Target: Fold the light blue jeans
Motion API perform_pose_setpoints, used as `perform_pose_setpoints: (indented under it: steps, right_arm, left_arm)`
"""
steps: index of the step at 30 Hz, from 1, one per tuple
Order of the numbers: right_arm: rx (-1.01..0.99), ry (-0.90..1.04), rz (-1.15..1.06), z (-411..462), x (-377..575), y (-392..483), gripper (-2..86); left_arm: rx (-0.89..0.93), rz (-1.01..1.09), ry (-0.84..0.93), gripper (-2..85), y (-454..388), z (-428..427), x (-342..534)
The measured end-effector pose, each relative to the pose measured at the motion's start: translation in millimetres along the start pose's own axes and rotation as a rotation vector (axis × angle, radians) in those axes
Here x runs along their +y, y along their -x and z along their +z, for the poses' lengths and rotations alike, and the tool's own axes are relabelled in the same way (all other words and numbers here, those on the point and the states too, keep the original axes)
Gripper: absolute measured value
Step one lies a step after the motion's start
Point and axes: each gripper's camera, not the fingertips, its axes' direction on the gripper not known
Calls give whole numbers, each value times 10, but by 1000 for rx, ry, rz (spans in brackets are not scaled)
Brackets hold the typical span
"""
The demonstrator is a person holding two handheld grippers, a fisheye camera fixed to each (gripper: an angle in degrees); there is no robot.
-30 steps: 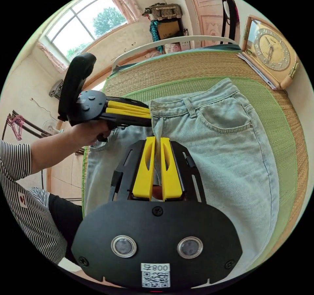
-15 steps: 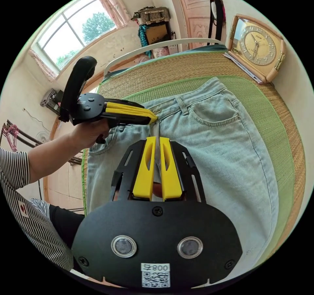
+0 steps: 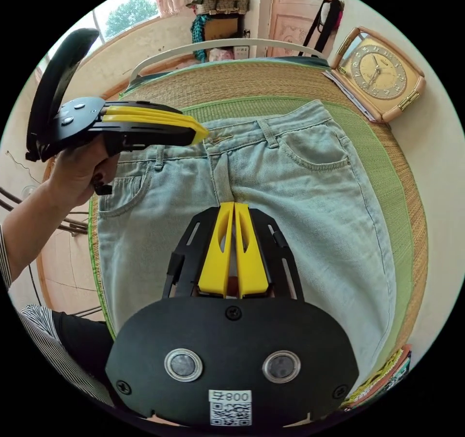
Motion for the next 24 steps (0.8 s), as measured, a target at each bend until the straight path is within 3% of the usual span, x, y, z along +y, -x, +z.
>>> perform_pose_setpoints:
  steps: [4, 9, 15, 24]
  right_arm:
    - [-33, -4, 82, -79, 33, -53, -2]
    - [41, -41, 181, -391, 190, -124, -4]
    - [2, 80, 259, -233, 262, -242, -3]
    - [-6, -106, 292, -911, 503, -607, 13]
  left_arm:
    - [-20, 15, 132, 1, -17, 263, -129]
    - [-43, 28, 111, 2, -74, 149, -204]
    - [-28, 28, 145, 4, -132, 60, -189]
    - [86, 125, -10, 37, -373, -197, -680]
